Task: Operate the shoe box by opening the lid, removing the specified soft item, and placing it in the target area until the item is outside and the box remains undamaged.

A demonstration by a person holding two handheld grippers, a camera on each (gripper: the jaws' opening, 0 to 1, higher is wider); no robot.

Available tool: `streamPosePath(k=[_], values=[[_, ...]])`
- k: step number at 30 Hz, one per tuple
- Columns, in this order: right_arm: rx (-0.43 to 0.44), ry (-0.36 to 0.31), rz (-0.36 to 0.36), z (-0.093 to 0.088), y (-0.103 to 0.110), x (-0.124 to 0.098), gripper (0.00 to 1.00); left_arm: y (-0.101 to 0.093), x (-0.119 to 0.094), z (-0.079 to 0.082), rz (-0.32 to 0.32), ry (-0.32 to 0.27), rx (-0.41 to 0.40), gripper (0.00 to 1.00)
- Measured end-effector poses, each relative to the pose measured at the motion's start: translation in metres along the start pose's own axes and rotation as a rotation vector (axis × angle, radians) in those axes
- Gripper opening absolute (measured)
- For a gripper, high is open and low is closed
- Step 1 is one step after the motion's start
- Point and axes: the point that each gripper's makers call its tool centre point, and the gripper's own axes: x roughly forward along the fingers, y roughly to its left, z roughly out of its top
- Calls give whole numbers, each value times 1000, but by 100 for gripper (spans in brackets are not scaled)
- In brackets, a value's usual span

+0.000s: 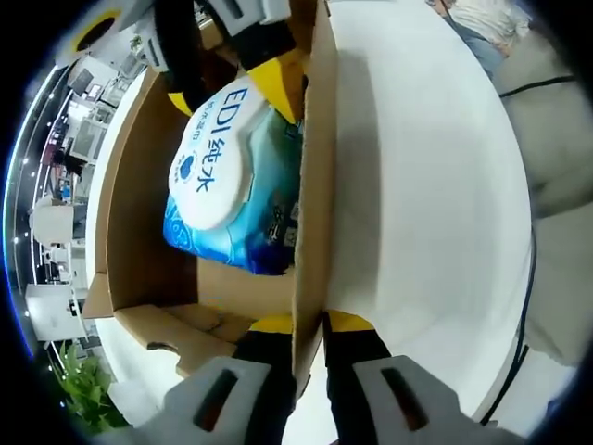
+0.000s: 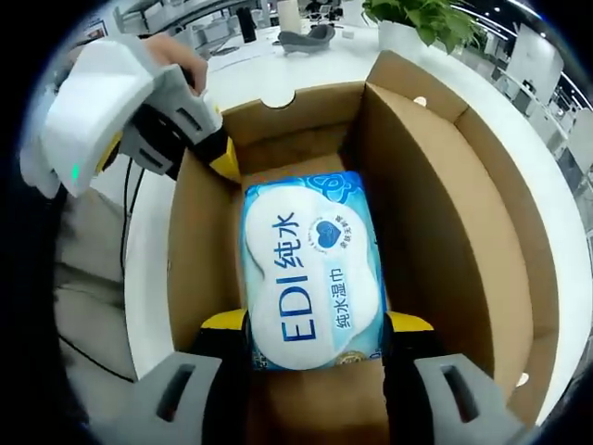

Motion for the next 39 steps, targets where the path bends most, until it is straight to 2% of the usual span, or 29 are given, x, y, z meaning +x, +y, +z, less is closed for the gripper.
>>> streamPosePath(k=[9, 16, 19, 20, 22, 25, 28, 30, 34, 39], values=[[-49, 16, 24, -21, -6, -9, 54, 0, 1, 0, 1, -1, -4, 8], [-72, 68, 26, -20, -6, -8, 54, 0, 0, 0, -2, -3, 2, 8], [-75, 70, 34, -20, -8, -9, 54, 0, 1, 0, -7, -6, -1, 8], [-74, 69, 34, -20, -8, -9, 55, 0, 0, 0, -8, -13, -1, 8], [-74, 62, 27, -20, -7, -8, 55, 0, -2, 5, -19, -73, -49, 8], [-77, 52, 11, -21, -7, -8, 57, 0, -3, 5, -27, -79, -18, 8], [-68, 38, 0, -20, -7, -8, 58, 0, -3, 6, -34, -87, -44, 8], [-51, 31, -4, -20, -8, -8, 58, 0, -2, 6, -39, -90, -34, 8], [-36, 37, -11, -19, -8, -8, 59, -3, -7, 11, -106, -158, -68, 8], [14, 22, -25, -19, -10, -13, 60, -6, -12, 17, -192, -226, -179, 13]])
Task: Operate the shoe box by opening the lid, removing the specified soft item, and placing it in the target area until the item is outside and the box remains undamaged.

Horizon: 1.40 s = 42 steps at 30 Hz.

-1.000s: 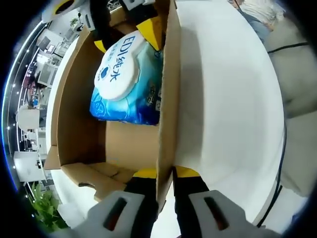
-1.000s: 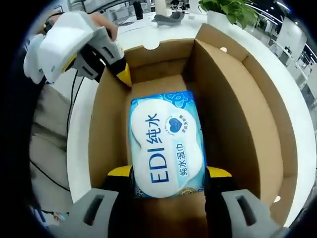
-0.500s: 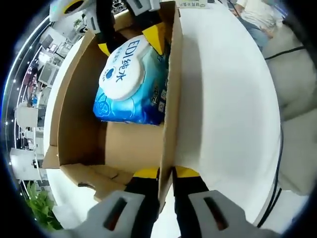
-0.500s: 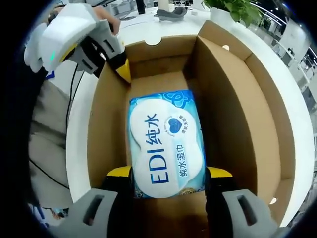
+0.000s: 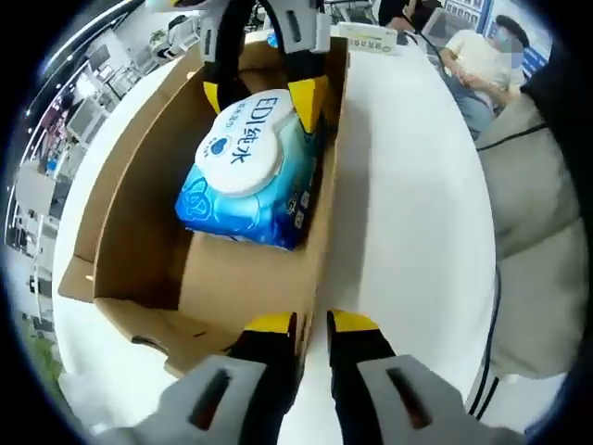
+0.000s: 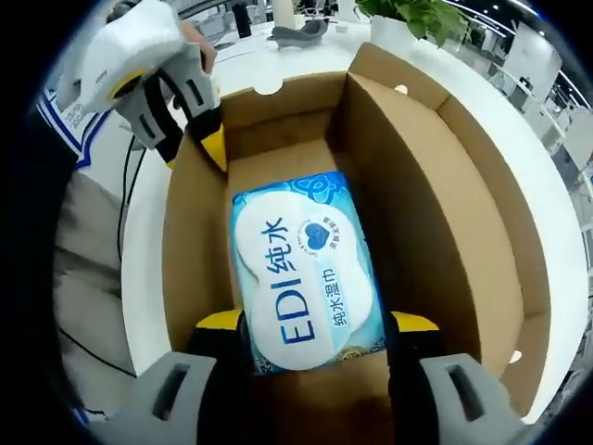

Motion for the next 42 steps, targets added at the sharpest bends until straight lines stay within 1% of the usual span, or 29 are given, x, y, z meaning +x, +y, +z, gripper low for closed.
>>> streamPosePath(k=[2, 6, 10, 11, 12, 13, 15, 17, 18, 19, 20, 21, 22, 23, 24, 25, 26, 27, 29, 30, 32, 33, 34, 35, 36, 37, 38, 40, 42], values=[[-1, -5, -2, -2, 0, -4, 59, -2, -1, 3, -28, -36, -36, 18], [31, -24, -12, -4, -3, -12, 60, -9, -4, 6, -55, -64, -58, 32], [5, -33, -16, -6, 1, -20, 60, -17, -9, 13, -111, -106, -145, 47], [2, -32, -17, -7, 2, -21, 60, -18, -11, 14, -114, -111, -146, 51], [6, -31, -19, -8, 2, -23, 60, -21, -14, 15, -116, -114, -124, 53], [28, -20, -26, -11, 0, -26, 62, -21, -18, 19, -109, -128, -100, 54], [62, -22, -23, -12, 1, -30, 62, -19, -24, 25, -108, -157, -102, 58], [64, -62, -18, -8, 0, -35, 62, -13, -29, 35, -109, -205, -136, 64], [67, -71, -29, -7, -2, -38, 63, -12, -32, 42, -127, -232, -176, 67], [68, -76, -33, -7, -3, -41, 64, -10, -34, 44, -127, -239, -186, 71], [66, -83, -30, -5, -2, -43, 65, -4, -39, 48, -111, -252, -176, 72], [64, -98, -17, -2, 0, -46, 65, -2, -42, 51, -104, -263, -168, 72], [68, -110, -1, 1, 3, -49, 65, -2, -47, 58, -111, -281, -154, 72], [94, -148, 44, 10, 12, -53, 67, -2, -50, 61, -111, -282, -142, 73], [90, -168, 72, 15, 16, -56, 70, -1, -53, 63, -104, -279, -123, 74], [65, -161, 57, 16, 14, -61, 72, 3, -56, 65, -93, -273, -108, 73], [32, -162, 42, 18, 11, -64, 72, 5, -59, 67, -92, -272, -111, 70], [12, -168, 27, 21, 8, -66, 71, 12, -64, 71, -82, -282, -127, 68], [16, -185, 31, 28, 8, -74, 70, 25, -70, 78, -45, -326, -169, 68], [16, -191, 31, 30, 8, -76, 70, 31, -76, 79, -43, -337, -192, 68], [10, -195, 21, 34, 5, -81, 68, 37, -80, 75, -49, -333, -185, 68], [-9, -188, 4, 34, 3, -82, 67, 41, -80, 72, -38, -322, -179, 67], [-36, -180, -9, 33, 0, -82, 63, 46, -80, 69, -17, -316, -164, 66], [-62, -168, -19, 30, -1, -82, 59, 49, -80, 65, -14, -307, -140, 66], [-62, -163, -20, 29, -1, -82, 58, 51, -79, 63, -11, -293, -126, 66], [-64, -160, -24, 27, -1, -81, 59, 56, -77, 61, 1, -280, -99, 66], [-65, -155, -26, 25, -1, -80, 60, 59, -76, 61, 4, -281, -80, 65], [-72, -133, -33, 19, -2, -79, 61, 63, -73, 60, 6, -265, -60, 61], [-75, -127, -37, 15, -1, -79, 61, 69, -68, 59, 13, -253, -22, 62]])
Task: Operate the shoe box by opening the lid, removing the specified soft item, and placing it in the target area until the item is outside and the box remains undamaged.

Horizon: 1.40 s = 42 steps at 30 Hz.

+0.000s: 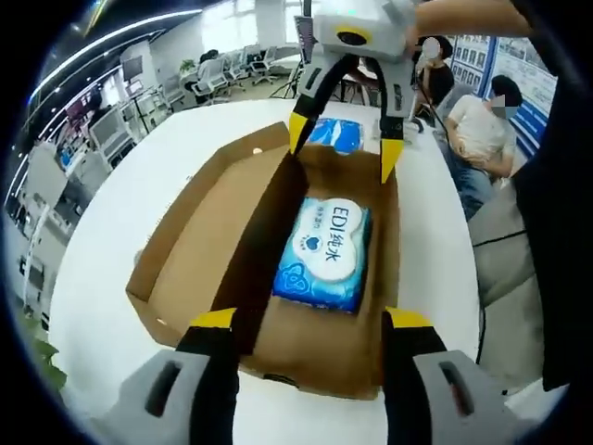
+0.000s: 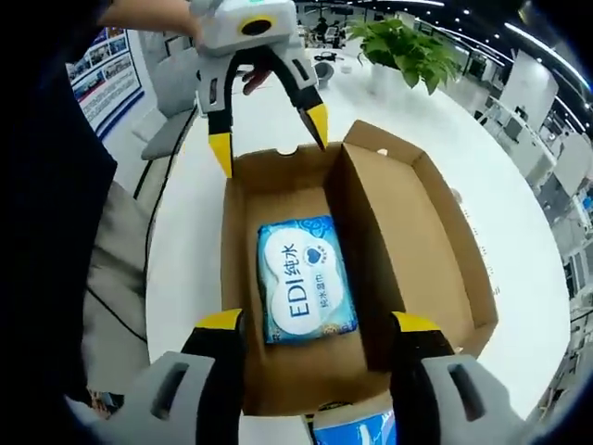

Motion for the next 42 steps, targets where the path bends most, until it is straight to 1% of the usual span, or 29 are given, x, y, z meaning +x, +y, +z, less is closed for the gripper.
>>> streamPosePath(k=[2, 5, 6, 7, 9, 11, 13, 16, 21, 22, 24, 27, 29, 31, 32, 35, 37, 39, 42], values=[[-6, 2, -6, -3, -1, 2, 62, 3, 7, 0, 6, 7, 18, 61], [9, 9, -15, -8, -4, 9, 63, 10, 20, -3, 16, 14, 20, 62], [16, 4, -18, -9, -5, 11, 63, 10, 23, -3, 14, 5, 10, 62], [28, 0, -17, -11, -5, 14, 64, 6, 28, -3, -1, -2, 3, 63], [35, 1, -16, -13, -6, 18, 67, 2, 34, -4, -14, 1, 15, 65], [40, 14, -25, -19, -8, 24, 68, 0, 43, -8, -15, 20, 41, 67], [43, 14, -24, -22, -9, 30, 68, -1, 49, -8, -19, 15, 46, 67], [21, 43, -12, -30, -7, 42, 69, -7, 61, -10, -41, 32, 66, 67], [-43, 86, -1, -40, -4, 62, 73, -9, 78, -9, -46, 46, 87, 67], [-46, 88, 1, -41, -3, 65, 73, -9, 82, -10, -45, 49, 95, 67], [-41, 95, 16, -43, -1, 71, 73, -8, 86, -11, -43, 56, 97, 69], [-60, 96, 14, -43, 1, 80, 76, -8, 93, -16, -54, 64, 80, 69], [-80, 101, 17, -44, 2, 85, 76, -10, 95, -18, -59, 58, 75, 69], [-85, 102, 24, -43, 4, 90, 76, -17, 99, -20, -81, 62, 96, 71], [-84, 111, 26, -44, 4, 92, 77, -15, 101, -20, -69, 64, 124, 72], [-85, 117, 38, -46, 6, 97, 77, -13, 104, -22, -70, 74, 132, 72], [-76, 121, 49, -47, 9, 101, 77, -13, 108, -26, -76, 96, 128, 72], [-82, 127, 40, -48, 8, 104, 78, -11, 109, -26, -69, 95, 132, 72], [-89, 137, 33, -49, 8, 108, 80, -12, 112, -27, -75, 100, 122, 73]])
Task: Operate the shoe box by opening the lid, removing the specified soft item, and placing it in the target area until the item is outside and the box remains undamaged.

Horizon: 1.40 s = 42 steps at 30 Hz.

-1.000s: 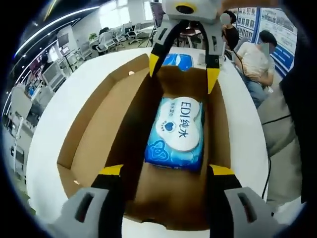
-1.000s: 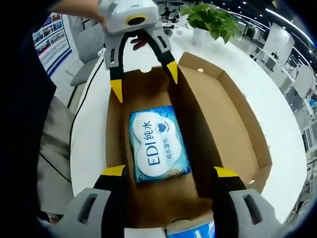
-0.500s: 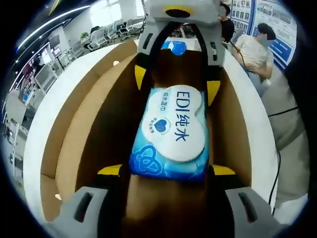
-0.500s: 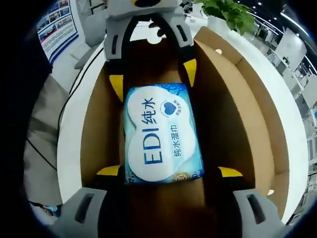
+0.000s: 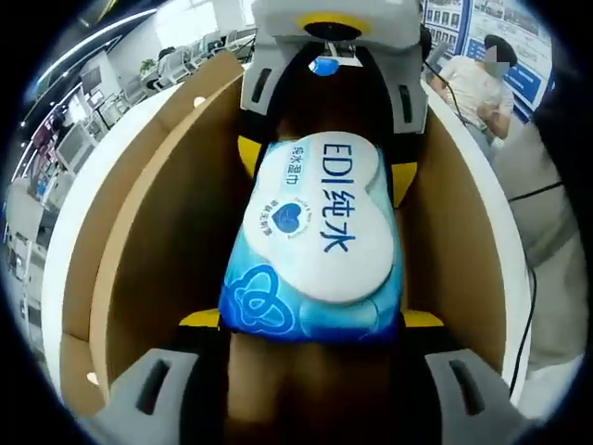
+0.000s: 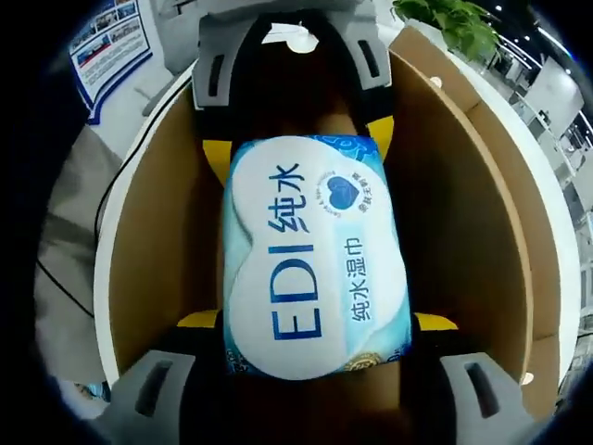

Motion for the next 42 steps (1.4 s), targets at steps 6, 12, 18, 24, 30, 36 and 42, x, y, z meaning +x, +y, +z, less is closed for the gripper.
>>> streamPosePath(k=[6, 12, 18, 24, 30, 36, 42], values=[[25, 6, 27, -2, -1, 1, 81, 0, 6, -3, -28, 5, -2, 74], [27, 53, 34, -1, -1, 3, 82, -1, 7, -2, -36, 67, 9, 76], [29, 81, 34, -2, 0, 3, 81, 0, 6, -3, -34, 57, 8, 75], [23, 106, 40, -1, 3, 2, 77, 0, 4, -4, -32, 43, 5, 74], [25, 100, 42, 0, -2, 1, 71, 3, 4, -3, -37, -3, -12, 72], [4, 96, 40, 2, 0, -3, 68, -1, 2, -2, -18, 47, -21, 70], [-11, 74, 35, 9, 0, -21, 68, -3, -18, 7, -6, 20, -36, 70]])
